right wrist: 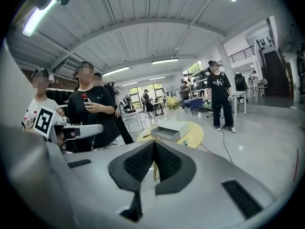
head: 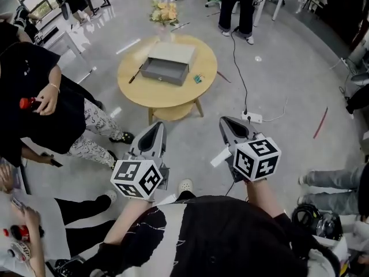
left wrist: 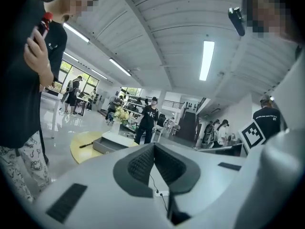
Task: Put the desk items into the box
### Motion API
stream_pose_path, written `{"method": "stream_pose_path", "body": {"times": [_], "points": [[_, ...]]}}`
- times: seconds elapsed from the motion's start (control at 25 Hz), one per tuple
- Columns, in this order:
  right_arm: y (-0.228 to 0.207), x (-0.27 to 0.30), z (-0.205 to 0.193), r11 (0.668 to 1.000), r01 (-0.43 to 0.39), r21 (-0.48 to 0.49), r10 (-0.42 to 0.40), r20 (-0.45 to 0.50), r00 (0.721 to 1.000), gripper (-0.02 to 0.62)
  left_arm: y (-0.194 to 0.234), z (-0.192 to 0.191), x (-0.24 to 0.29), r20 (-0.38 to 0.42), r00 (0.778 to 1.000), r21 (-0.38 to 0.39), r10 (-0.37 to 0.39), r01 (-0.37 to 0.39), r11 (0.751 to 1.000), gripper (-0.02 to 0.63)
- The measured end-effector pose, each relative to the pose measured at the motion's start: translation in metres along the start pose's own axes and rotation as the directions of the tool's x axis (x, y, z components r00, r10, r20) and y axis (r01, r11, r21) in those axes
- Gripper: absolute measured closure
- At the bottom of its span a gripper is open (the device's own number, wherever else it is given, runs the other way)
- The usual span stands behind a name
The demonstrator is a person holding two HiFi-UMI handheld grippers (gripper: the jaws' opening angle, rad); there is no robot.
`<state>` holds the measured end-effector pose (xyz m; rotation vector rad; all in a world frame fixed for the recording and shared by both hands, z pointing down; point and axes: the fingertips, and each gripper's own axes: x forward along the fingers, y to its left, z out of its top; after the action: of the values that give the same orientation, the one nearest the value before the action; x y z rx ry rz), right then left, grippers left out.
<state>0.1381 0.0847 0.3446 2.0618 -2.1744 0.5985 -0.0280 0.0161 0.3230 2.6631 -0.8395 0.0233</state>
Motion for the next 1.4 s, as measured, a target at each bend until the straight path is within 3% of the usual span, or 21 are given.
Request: {"method": "stream_pose_path", "body": {"times": [0.44, 0.8, 1.12, 1.4], "points": [[-0.03, 0.082, 0.016, 0.995, 0.084, 0.044, -0.084, -0.003, 0.996, 0.591, 0.071, 0.022, 0.07, -0.023, 0.998, -0.021, -0.051, 0.051, 0.998, 0.597], [-0.051, 0.128, -0.018, 0.99, 0.131, 0.047, -0.122, -0.147, 0.981, 0.591, 0.107, -0.001, 0.101, -0.101, 0.993, -0.063, -0.068, 0.062, 0.996, 0.597], [-0.091, 0.19, -0.036, 0.99, 0.141, 0.016, -0.132, -0.251, 0.959, 0.591, 0.16, -0.007, 0.125, -0.138, 0.99, -0.069, 0.005, -0.014, 0.997, 0.597], [-0.137, 0.254, -0.03, 0.988, 0.145, 0.058, -0.123, -0.284, 0.951, 0.591, 0.223, 0.008, 0.152, -0.155, 0.979, -0.1, 0.131, -0.147, 0.984, 0.597]]}}
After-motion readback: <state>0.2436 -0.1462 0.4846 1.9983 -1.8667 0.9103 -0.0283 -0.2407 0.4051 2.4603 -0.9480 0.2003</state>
